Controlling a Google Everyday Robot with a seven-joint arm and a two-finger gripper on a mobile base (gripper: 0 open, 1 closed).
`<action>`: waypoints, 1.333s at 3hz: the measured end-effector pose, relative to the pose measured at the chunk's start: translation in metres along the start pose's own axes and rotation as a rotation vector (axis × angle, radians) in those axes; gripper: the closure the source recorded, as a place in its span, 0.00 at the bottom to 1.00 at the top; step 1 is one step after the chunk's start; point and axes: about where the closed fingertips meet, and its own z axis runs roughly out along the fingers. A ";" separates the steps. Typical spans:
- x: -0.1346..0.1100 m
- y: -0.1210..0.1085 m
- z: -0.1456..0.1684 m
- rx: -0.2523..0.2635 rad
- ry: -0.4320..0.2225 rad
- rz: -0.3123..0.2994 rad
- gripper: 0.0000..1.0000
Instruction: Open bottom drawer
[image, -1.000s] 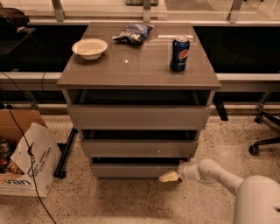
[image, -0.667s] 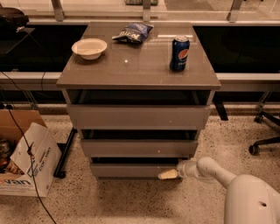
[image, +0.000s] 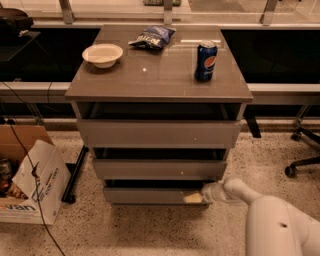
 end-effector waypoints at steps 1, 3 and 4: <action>0.024 0.019 -0.016 -0.003 0.063 -0.004 0.50; 0.063 0.068 -0.027 -0.063 0.161 -0.014 0.16; 0.065 0.071 -0.025 -0.067 0.164 -0.013 0.00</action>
Offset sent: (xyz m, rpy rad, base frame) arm -0.1461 0.0102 0.0099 -0.1141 0.1947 0.1504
